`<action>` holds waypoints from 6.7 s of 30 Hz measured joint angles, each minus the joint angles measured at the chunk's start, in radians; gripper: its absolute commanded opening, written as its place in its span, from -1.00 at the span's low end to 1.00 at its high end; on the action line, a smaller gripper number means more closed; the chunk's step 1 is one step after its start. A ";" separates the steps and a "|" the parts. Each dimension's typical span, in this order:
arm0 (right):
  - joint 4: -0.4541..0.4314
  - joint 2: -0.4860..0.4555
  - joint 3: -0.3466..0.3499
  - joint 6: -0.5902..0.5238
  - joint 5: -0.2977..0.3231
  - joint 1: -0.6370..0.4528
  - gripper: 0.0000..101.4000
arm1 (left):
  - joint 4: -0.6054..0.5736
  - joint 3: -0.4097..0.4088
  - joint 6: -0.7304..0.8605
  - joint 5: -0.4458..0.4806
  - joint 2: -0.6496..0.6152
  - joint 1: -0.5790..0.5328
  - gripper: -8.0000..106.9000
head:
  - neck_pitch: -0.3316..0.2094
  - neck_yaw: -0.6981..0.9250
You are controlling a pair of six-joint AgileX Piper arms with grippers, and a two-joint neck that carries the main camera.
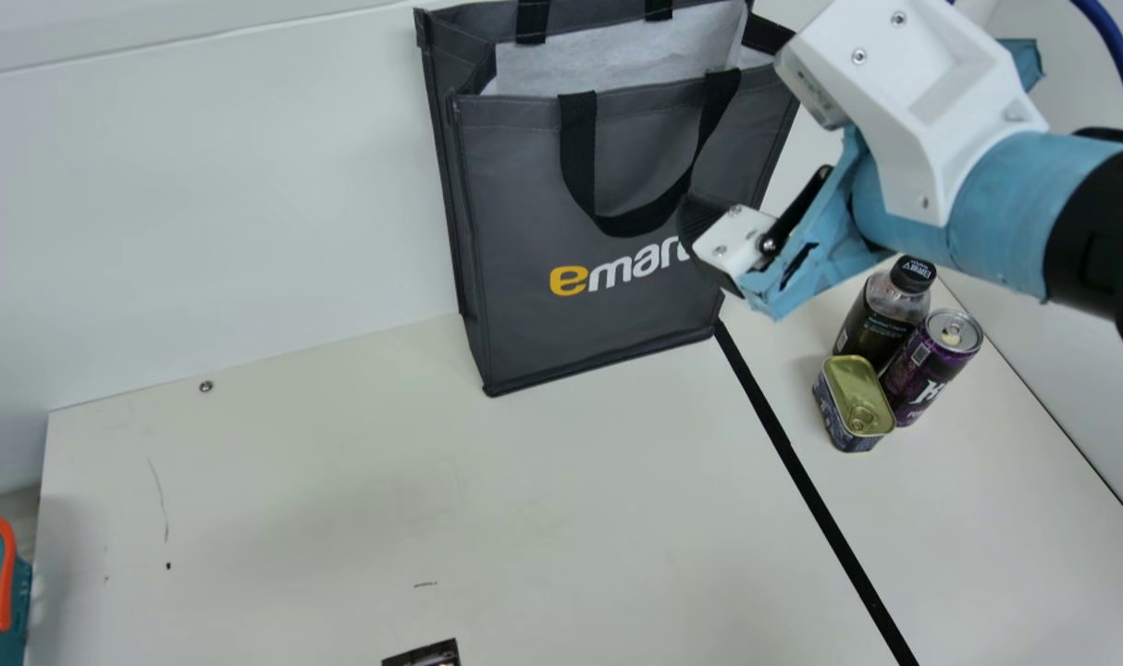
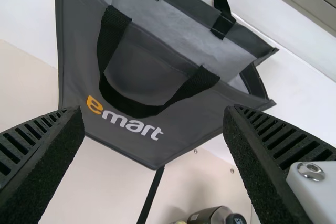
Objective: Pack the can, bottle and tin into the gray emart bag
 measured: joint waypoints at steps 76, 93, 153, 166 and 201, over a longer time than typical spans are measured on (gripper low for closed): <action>0.433 0.548 -0.439 -0.786 0.121 -0.120 0.79 | 0.000 0.000 0.000 0.000 0.000 0.000 0.71 | 0.000 0.000; 0.428 0.598 -0.434 -0.824 0.122 -0.109 -0.66 | 0.000 0.000 0.000 0.000 0.000 0.000 0.71 | 0.000 -0.002; 0.403 0.292 -0.225 -0.761 0.123 -0.067 -1.00 | 0.002 0.000 0.000 0.000 0.000 0.000 0.71 | 0.000 -0.002; 0.378 0.179 -0.120 -0.734 0.123 -0.024 -1.00 | 0.002 0.000 0.000 0.000 0.000 0.000 0.71 | 0.000 0.000; 0.242 -0.036 0.123 -0.623 0.123 0.169 -1.00 | 0.002 0.000 0.000 0.000 0.000 0.000 0.71 | 0.000 -0.002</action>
